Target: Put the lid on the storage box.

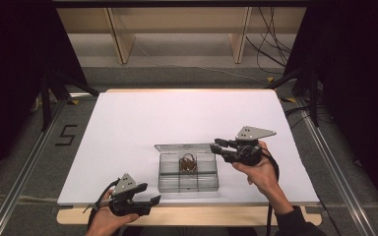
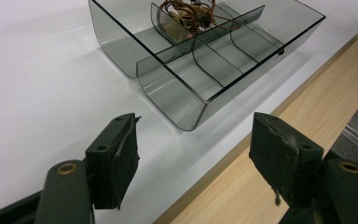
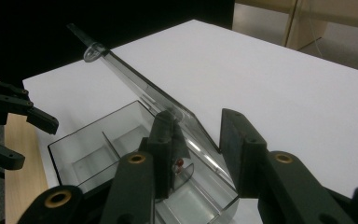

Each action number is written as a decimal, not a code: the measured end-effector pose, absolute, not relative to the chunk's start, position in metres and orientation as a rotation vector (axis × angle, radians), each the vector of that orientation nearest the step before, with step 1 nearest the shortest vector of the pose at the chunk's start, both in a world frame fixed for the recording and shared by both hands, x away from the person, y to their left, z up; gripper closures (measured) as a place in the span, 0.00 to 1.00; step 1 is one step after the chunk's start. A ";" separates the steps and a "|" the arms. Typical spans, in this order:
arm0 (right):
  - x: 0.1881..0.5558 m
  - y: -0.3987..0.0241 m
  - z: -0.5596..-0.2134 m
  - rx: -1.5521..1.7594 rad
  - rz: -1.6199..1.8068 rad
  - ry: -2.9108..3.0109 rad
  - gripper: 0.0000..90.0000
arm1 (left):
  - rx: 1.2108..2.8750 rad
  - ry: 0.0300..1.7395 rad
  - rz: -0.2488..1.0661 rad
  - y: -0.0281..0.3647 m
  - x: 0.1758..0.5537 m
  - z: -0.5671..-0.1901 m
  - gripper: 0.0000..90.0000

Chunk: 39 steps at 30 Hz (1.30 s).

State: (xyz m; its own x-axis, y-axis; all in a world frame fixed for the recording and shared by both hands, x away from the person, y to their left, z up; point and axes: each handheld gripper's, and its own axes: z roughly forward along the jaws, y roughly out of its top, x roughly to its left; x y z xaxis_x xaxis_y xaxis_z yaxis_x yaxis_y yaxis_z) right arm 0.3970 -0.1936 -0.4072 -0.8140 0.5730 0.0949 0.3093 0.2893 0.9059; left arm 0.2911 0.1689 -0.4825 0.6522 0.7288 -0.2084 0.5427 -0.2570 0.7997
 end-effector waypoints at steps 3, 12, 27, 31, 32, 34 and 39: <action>0.394 -0.193 -0.406 0.797 1.527 2.315 0.73 | 1.936 1.005 0.248 0.168 0.290 -0.483 0.35; 0.386 -0.192 -0.407 0.802 1.513 2.304 0.72 | 1.931 0.996 0.253 0.168 0.289 -0.483 0.35; 0.375 -0.194 -0.405 0.784 1.447 2.322 0.74 | 1.939 0.984 0.249 0.169 0.287 -0.483 0.35; 0.375 -0.197 -0.405 0.771 1.457 2.325 0.76 | 1.937 0.986 0.250 0.168 0.287 -0.484 0.35; 0.374 -0.197 -0.406 0.766 1.461 2.326 0.76 | 1.934 0.985 0.246 0.168 0.287 -0.484 0.35; 0.373 -0.197 -0.406 0.762 1.450 2.324 0.76 | 1.932 0.983 0.248 0.168 0.288 -0.484 0.35; 0.371 -0.198 -0.408 0.757 1.435 2.317 0.77 | 1.931 0.983 0.249 0.169 0.287 -0.484 0.35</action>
State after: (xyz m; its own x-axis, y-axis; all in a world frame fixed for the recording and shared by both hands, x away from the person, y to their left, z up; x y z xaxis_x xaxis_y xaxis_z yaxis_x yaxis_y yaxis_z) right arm 0.3707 -0.1981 -0.4082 -0.8114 0.5843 0.0128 0.2716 0.3576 0.8935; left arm 0.2872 0.1686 -0.4839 0.6601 0.7211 -0.2104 0.5343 -0.2539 0.8062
